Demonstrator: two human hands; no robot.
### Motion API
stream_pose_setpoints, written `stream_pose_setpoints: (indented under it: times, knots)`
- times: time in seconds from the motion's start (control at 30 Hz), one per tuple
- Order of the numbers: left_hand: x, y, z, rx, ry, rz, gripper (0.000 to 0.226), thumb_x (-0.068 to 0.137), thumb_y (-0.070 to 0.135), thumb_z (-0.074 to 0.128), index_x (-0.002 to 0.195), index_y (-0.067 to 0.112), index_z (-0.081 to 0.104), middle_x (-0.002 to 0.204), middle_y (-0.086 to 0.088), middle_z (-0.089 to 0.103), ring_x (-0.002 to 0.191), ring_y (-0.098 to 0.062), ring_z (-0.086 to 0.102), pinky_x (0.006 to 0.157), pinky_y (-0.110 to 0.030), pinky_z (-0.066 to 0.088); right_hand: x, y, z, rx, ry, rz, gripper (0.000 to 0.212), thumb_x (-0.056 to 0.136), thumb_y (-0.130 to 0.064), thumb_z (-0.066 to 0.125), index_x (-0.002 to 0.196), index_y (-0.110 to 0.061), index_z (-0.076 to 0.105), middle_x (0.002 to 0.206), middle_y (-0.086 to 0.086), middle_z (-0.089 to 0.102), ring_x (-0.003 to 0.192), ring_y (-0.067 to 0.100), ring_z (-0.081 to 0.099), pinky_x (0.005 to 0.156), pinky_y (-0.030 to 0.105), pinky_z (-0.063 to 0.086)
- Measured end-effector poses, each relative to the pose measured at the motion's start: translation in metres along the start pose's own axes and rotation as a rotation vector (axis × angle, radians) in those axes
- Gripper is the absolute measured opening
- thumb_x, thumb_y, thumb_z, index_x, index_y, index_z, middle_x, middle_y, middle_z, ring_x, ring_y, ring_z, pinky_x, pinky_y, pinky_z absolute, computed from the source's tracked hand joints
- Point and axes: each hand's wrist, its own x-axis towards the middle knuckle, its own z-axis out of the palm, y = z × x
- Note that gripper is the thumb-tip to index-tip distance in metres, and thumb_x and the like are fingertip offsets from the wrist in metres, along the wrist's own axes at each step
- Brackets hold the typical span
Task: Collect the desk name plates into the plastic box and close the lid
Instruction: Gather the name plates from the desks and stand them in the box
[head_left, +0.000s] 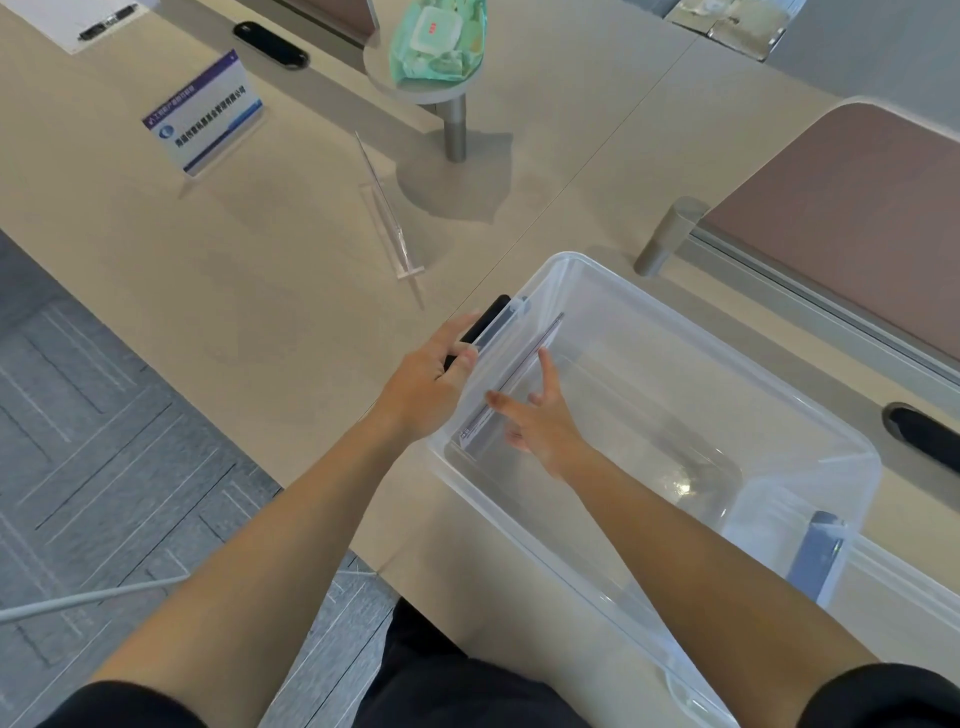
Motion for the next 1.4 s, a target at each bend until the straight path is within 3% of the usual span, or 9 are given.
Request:
stream_pose_setpoints:
  times: [0.17, 0.43, 0.67, 0.97, 1.1, 1.23, 1.33, 1.4]
  knots:
    - [0.001, -0.001, 0.000, 0.012, 0.007, -0.002, 0.042, 0.102, 0.029, 0.040, 0.139, 0.049, 0.038, 0.092, 0.021, 0.063, 0.106, -0.018, 0.061, 0.090, -0.033, 0.050, 0.003, 0.004, 0.000, -0.021, 0.007, 0.006, 0.103, 0.079, -0.028, 0.083, 0.150, -0.054, 0.013, 0.162, 0.005, 0.019, 0.145, 0.030, 0.029, 0.106, 0.058, 0.042]
    - [0.000, -0.001, 0.000, 0.024, 0.003, 0.000, 0.042, 0.102, 0.030, 0.040, 0.139, 0.050, 0.038, 0.091, 0.020, 0.062, 0.107, -0.020, 0.061, 0.090, -0.034, 0.050, 0.001, 0.011, 0.004, -0.004, 0.024, -0.003, 0.097, 0.081, -0.033, 0.080, 0.151, -0.051, 0.015, 0.163, 0.000, 0.017, 0.148, 0.024, 0.020, 0.101, 0.053, 0.046]
    - [0.001, -0.002, 0.000, 0.030, -0.009, 0.013, 0.043, 0.101, 0.030, 0.040, 0.138, 0.053, 0.036, 0.086, 0.027, 0.060, 0.107, -0.022, 0.061, 0.092, -0.039, 0.050, 0.000, 0.012, 0.006, -0.020, 0.026, -0.008, 0.096, 0.083, -0.033, 0.078, 0.152, -0.048, 0.013, 0.163, 0.002, 0.018, 0.146, 0.026, 0.025, 0.103, 0.052, 0.045]
    - [0.001, -0.002, -0.001, 0.001, -0.018, 0.005, 0.042, 0.100, 0.032, 0.041, 0.137, 0.052, 0.038, 0.089, 0.022, 0.061, 0.108, -0.020, 0.061, 0.094, -0.039, 0.050, 0.007, 0.015, 0.005, -0.067, 0.044, -0.020, 0.099, 0.079, -0.036, 0.082, 0.150, -0.051, 0.015, 0.160, 0.009, 0.024, 0.146, 0.027, 0.027, 0.109, 0.052, 0.042]
    - [-0.001, 0.000, -0.001, 0.014, -0.001, 0.000, 0.041, 0.101, 0.032, 0.041, 0.138, 0.050, 0.039, 0.092, 0.019, 0.062, 0.106, -0.018, 0.061, 0.090, -0.035, 0.049, 0.010, 0.017, 0.002, -0.091, 0.042, -0.018, 0.102, 0.075, -0.040, 0.083, 0.150, -0.052, 0.015, 0.161, 0.008, 0.022, 0.147, 0.027, 0.024, 0.111, 0.053, 0.039]
    - [-0.002, 0.005, 0.001, 0.124, 0.022, 0.020, 0.041, 0.101, 0.030, 0.041, 0.141, 0.038, 0.042, 0.094, 0.019, 0.062, 0.085, -0.011, 0.061, 0.075, -0.028, 0.047, 0.003, 0.005, 0.000, -0.241, 0.041, -0.005, 0.099, 0.081, -0.047, 0.076, 0.153, -0.043, 0.009, 0.159, 0.006, 0.027, 0.145, 0.027, 0.029, 0.113, 0.052, 0.037]
    - [-0.008, 0.006, 0.001, 0.295, 0.152, 0.229, 0.036, 0.096, 0.017, 0.049, 0.131, 0.021, 0.056, 0.106, 0.005, 0.067, 0.097, -0.020, 0.061, 0.091, -0.034, 0.044, -0.013, -0.023, -0.012, -0.431, 0.141, -0.048, 0.077, 0.089, -0.051, 0.064, 0.151, -0.024, 0.028, 0.142, 0.009, 0.050, 0.125, 0.027, 0.054, 0.106, 0.046, 0.045]
    - [-0.013, 0.010, 0.002, 0.365, 0.214, 0.356, 0.032, 0.089, 0.014, 0.052, 0.119, 0.017, 0.065, 0.108, -0.004, 0.067, 0.102, -0.028, 0.056, 0.097, -0.035, 0.037, -0.036, -0.048, -0.026, -0.511, 0.228, -0.130, 0.048, 0.092, -0.048, 0.061, 0.131, -0.020, 0.054, 0.125, 0.008, 0.063, 0.103, 0.023, 0.067, 0.092, 0.040, 0.054]
